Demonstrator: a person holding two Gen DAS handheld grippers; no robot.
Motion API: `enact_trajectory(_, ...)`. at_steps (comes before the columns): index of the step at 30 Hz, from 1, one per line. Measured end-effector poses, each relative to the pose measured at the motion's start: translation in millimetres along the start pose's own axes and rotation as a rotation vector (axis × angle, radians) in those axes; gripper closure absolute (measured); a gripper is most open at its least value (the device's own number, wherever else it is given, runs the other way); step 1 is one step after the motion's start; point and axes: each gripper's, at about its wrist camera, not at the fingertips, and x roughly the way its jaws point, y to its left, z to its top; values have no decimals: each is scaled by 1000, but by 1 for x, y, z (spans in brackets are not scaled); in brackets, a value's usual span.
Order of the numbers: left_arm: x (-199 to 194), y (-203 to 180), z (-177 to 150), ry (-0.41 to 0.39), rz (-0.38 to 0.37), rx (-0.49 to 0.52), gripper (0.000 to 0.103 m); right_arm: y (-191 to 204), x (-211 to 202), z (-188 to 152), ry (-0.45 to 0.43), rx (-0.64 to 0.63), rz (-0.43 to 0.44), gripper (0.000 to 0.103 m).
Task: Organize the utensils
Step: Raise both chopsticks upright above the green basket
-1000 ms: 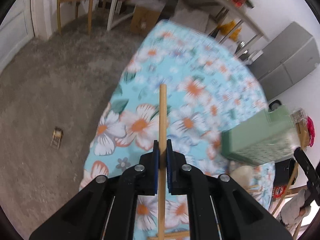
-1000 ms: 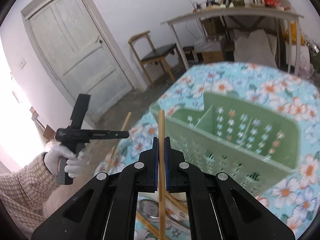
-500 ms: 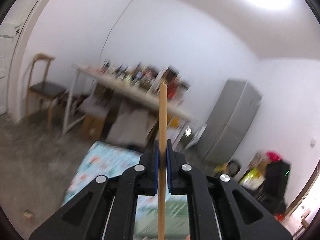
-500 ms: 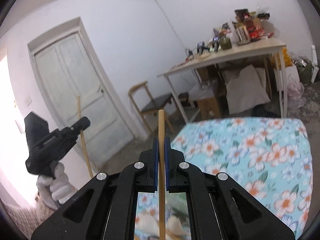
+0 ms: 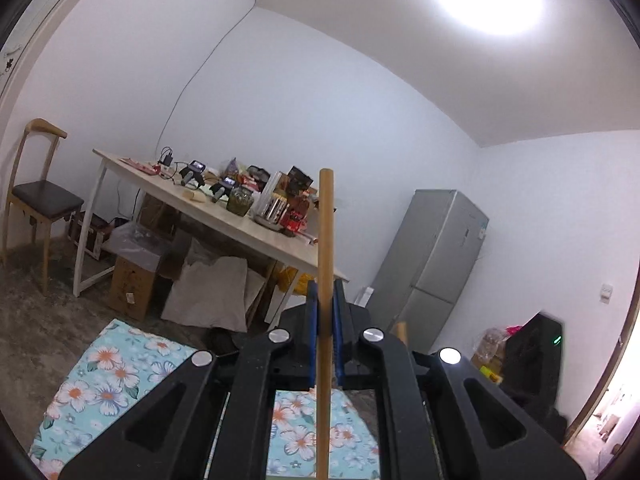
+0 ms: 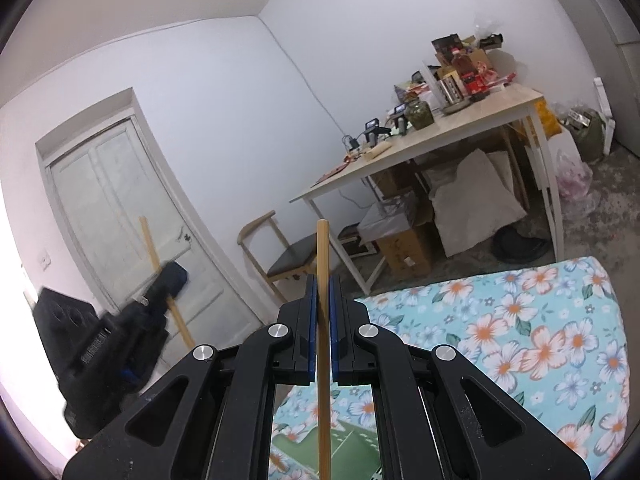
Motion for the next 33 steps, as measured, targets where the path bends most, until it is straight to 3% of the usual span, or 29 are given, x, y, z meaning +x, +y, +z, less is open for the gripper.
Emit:
enact_trajectory(8, 15, 5, -34, 33, 29, 34, 97, -2, 22, 19, -34, 30, 6, 99)
enact_trajectory(18, 21, 17, -61, 74, 70, 63, 97, -7, 56, 21, -16, 2, -116, 99)
enact_trajectory(26, 21, 19, -66, 89, 77, 56, 97, 2, 74, 5, 35, -95, -248, 99)
enact_trajectory(33, 19, 24, -70, 106, 90, 45, 96, 0, 77, -1, 60, -105, -278, 99)
